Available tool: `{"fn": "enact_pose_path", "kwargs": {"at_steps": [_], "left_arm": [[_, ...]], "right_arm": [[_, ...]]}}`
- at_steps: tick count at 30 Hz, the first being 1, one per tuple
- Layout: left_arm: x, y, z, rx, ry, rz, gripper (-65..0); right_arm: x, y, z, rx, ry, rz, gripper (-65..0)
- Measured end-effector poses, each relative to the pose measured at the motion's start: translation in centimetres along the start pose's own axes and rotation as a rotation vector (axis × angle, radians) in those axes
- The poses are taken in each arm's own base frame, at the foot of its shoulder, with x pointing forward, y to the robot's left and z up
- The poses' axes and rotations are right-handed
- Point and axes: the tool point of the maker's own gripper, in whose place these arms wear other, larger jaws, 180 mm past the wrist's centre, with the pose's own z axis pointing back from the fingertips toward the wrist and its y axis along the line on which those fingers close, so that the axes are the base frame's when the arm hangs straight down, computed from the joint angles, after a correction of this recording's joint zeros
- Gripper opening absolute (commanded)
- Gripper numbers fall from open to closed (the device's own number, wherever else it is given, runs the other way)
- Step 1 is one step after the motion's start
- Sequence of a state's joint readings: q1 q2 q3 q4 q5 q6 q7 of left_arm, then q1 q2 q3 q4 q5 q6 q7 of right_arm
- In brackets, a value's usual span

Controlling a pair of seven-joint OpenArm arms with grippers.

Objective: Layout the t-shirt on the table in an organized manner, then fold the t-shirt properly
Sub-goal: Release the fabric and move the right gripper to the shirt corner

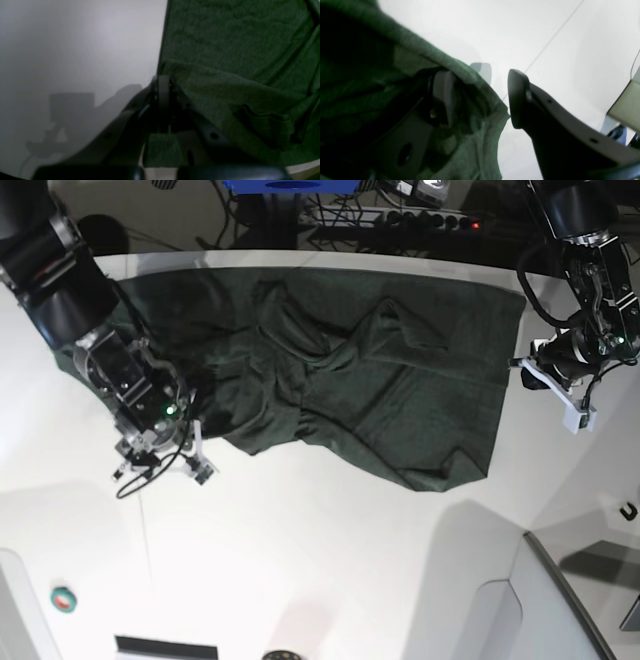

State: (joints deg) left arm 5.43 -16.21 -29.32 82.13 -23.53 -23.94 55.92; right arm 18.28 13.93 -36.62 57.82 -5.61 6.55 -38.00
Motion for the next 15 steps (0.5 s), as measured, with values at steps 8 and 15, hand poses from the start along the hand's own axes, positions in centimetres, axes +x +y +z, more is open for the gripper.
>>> {"fn": "enact_pose_path", "kwargs": {"at_steps": [8,15], "left_arm": [[0.01,0.01,0.01,0.0,0.0,0.0,-65.0],[0.05,-0.01,-0.01,-0.001,-0.001,0.0,-65.0]], "right_arm": [[-0.27,-0.03,-0.7,0.104,0.01,-0.028,-58.4],[-0.92,-0.51,-0.78,0.101,0.026,-0.025,-65.0]]}}
